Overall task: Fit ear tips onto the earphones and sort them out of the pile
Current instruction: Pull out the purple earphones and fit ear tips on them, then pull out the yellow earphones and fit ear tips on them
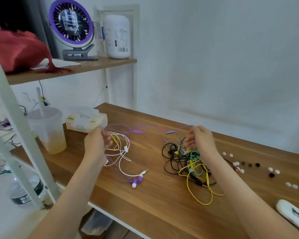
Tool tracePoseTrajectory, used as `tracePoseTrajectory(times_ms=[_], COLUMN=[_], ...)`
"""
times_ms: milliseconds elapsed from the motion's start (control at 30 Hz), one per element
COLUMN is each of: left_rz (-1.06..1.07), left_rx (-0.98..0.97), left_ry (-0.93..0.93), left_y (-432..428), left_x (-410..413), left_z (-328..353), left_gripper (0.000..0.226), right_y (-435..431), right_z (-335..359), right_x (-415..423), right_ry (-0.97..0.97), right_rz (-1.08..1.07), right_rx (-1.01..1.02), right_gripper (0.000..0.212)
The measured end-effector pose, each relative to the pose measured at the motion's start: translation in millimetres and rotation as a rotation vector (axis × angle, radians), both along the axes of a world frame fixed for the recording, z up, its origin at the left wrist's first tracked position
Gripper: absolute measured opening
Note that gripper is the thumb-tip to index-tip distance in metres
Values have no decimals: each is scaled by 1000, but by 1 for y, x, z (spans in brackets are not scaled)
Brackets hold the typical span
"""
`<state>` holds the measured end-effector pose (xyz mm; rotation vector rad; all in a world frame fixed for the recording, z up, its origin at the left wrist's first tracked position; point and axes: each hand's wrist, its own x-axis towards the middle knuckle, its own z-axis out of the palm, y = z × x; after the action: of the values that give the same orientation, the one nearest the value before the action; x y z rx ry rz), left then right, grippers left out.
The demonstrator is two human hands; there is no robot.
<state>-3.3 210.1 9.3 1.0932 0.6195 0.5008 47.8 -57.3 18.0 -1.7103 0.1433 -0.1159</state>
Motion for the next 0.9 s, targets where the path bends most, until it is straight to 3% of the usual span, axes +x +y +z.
tracePoseTrajectory(times_ms=[200,300,433,500,567,633,733,900], left_rz=[-217,-186,-114,-138,-132,-91,-167,-401], left_rx=[545,767,963,1028,1061,1091,1151,1257], left_ry=[158,207,354,474,489,356,176,154], left_y=[-4,1,18,21,14,2,-18,-69], left_x=[1,0,6,8,8,6,8,13], left_z=[-7,-4,-10,-13,-11,-4,4,6], left_gripper=[30,35,31,31,43,50,40,27], right_y=[58,83,106,110,107,99,80,34], right_z=[-16,-32,-53,-58,-56,-51,-38,-8], right_x=[-17,-14,-9,-12,-17,-18,-18,-26], right_ry=[-121,-199,-123,-110,-101,-133,-213,-276], right_rz=[563,696,783,843,865,831,750,607], right_rx=[-198,-394,-759,-783,-759,-794,-866,-900], right_gripper=[26,22,29,34,40,40,34,31])
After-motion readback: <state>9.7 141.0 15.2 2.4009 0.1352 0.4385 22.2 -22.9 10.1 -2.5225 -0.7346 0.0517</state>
